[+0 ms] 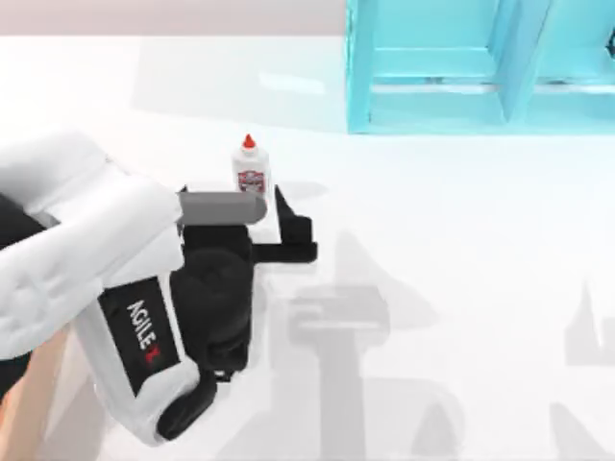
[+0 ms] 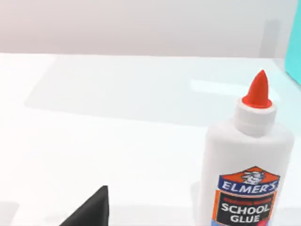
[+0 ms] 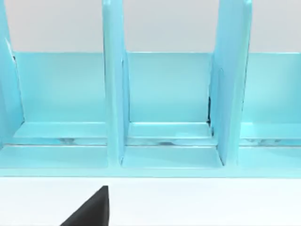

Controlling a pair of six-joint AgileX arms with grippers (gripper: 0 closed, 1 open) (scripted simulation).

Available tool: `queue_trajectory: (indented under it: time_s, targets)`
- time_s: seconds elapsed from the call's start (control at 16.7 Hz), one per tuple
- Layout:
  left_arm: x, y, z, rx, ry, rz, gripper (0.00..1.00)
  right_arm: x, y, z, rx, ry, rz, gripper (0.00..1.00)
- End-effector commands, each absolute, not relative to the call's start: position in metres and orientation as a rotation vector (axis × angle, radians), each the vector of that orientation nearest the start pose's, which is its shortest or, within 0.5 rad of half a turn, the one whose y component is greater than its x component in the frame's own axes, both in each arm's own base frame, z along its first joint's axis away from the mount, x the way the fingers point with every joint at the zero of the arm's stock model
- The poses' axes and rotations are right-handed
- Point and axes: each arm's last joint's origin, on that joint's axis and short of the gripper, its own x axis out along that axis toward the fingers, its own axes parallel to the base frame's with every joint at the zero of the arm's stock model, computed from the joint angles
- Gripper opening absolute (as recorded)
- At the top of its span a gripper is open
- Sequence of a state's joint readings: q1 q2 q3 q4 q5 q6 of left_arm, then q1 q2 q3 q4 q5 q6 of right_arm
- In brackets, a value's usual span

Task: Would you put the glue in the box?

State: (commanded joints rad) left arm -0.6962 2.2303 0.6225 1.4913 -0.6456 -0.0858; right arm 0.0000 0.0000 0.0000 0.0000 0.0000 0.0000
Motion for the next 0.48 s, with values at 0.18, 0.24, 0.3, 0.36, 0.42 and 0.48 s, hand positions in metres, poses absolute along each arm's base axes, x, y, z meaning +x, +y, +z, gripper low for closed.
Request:
queue_trajectory:
  time_s: [0.18,0.24,0.3,0.36,0.42,0.48]
  targets:
    - [0.260,-0.205,0.024,-0.018,0.102,-0.021,1.00,0.106,-0.001,0.160,0.000,0.000,0.000,1.00]
    - [0.259,-0.206,0.020,-0.018,0.102,-0.021,1.00,0.106,-0.001,0.160,0.000,0.000,0.000,1.00]
    - [0.258,-0.207,0.017,-0.017,0.103,-0.021,1.00,0.106,-0.001,0.160,0.000,0.000,0.000,1.00]
    - [0.258,-0.207,0.017,-0.017,0.103,-0.021,1.00,0.106,-0.001,0.160,0.000,0.000,0.000,1.00]
    - [0.258,-0.207,0.017,-0.017,0.103,-0.021,1.00,0.106,-0.001,0.160,0.000,0.000,0.000,1.00]
    - [0.258,-0.207,0.017,-0.017,0.103,-0.021,1.00,0.106,-0.001,0.160,0.000,0.000,0.000,1.00]
